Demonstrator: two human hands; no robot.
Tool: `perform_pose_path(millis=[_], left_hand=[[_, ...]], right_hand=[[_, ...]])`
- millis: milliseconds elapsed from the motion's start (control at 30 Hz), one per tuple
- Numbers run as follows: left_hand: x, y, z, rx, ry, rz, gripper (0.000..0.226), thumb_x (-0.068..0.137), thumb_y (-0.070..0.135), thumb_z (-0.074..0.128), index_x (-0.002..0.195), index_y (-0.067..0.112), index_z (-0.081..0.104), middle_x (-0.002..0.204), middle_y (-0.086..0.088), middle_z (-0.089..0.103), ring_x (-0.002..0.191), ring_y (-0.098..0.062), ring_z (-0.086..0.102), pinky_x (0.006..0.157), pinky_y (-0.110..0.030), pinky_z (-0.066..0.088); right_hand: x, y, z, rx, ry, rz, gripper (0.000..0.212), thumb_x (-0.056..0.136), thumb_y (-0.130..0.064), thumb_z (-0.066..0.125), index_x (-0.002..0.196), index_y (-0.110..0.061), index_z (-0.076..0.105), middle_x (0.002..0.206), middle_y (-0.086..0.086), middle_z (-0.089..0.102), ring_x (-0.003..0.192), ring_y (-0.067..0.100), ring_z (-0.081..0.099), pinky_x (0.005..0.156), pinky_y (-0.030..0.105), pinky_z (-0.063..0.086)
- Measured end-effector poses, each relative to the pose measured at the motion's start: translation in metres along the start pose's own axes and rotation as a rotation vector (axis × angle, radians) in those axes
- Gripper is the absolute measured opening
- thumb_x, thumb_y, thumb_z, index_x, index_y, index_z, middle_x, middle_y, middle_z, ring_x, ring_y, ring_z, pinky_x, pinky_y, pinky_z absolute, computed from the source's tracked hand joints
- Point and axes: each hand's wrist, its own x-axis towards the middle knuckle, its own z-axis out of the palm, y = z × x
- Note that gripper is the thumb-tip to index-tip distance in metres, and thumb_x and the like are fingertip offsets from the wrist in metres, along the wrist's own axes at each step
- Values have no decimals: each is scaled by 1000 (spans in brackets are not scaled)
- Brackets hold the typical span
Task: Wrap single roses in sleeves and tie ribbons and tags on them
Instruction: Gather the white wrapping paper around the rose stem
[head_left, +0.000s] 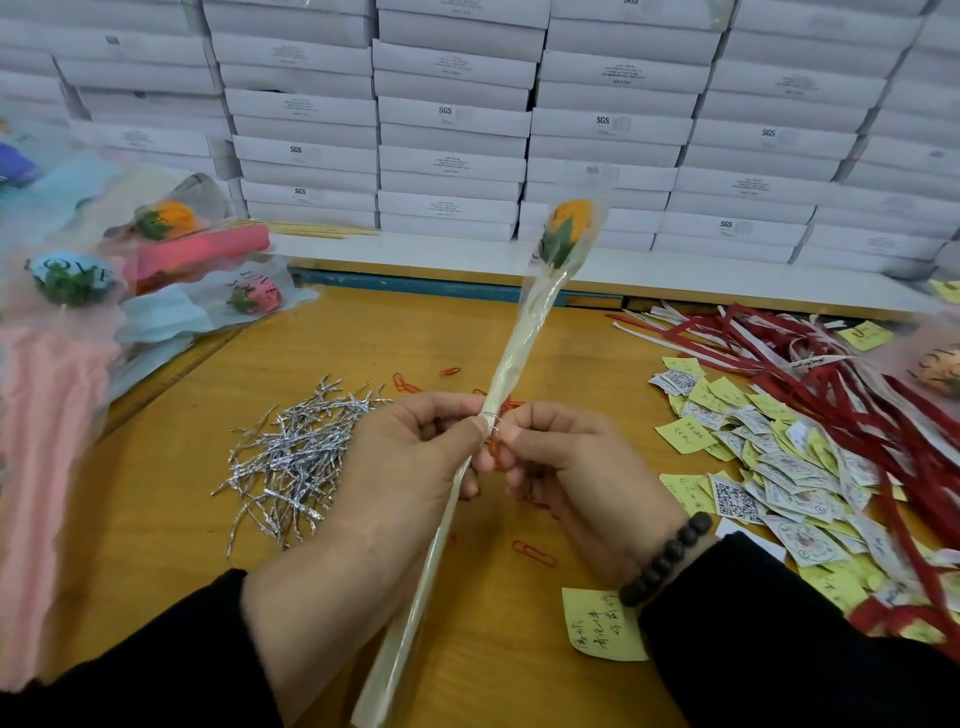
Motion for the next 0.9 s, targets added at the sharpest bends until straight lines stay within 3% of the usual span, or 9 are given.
perform_pose_path(millis=[133,300,400,467,633,733,900], left_hand=[[-3,-2,0,-85,0,-79,10,84,10,61,86,3,68,52,-6,56,40,-9,46,40,-14,40],[0,-1,0,-168,15,-197,5,82,1,61,84,1,66,49,-8,60,36,-9,51,37,-15,43],[1,0,-2,-198,23,-227,5,84,-1,58,83,1,63,50,-8,62,37,-9,55,39,-14,45],[2,0,-3,-197,27,-232,5,84,-1,58,82,2,62,49,-8,62,35,-8,53,37,-13,43],[2,-1,-3,-211,4,-246,4,84,1,58,85,1,62,51,-10,60,39,-11,52,38,-15,43],[2,-1,-3,-206,-5,-227,7,85,0,57,88,-1,62,53,-10,61,42,-11,55,40,-15,44],[1,-2,-2,-195,-7,-234,12,85,0,56,93,-4,63,58,-12,61,45,-12,56,40,-16,44]], right_hand=[[1,0,-2,-66,-20,-9,23,90,0,50,69,-10,55,61,3,52,50,7,48,53,19,40],[1,2,-4,-166,-27,-55,17,89,-5,55,74,-12,58,64,0,56,57,8,52,59,21,46],[0,7,-2,-459,49,-258,6,85,-13,62,86,-17,57,77,-6,58,70,7,53,69,27,49],[-1,11,-2,-721,109,-465,14,83,-13,64,91,-19,54,85,-8,55,78,7,52,72,28,49],[-6,10,-1,-1266,261,-885,10,76,-5,68,84,-9,62,81,3,57,72,19,54,60,32,47],[-8,10,0,-1365,319,-962,6,76,-2,69,77,-6,64,73,7,59,64,23,55,56,35,47],[-7,10,-4,-1320,254,-973,8,74,2,70,73,-4,66,72,9,61,65,26,59,57,35,50]])
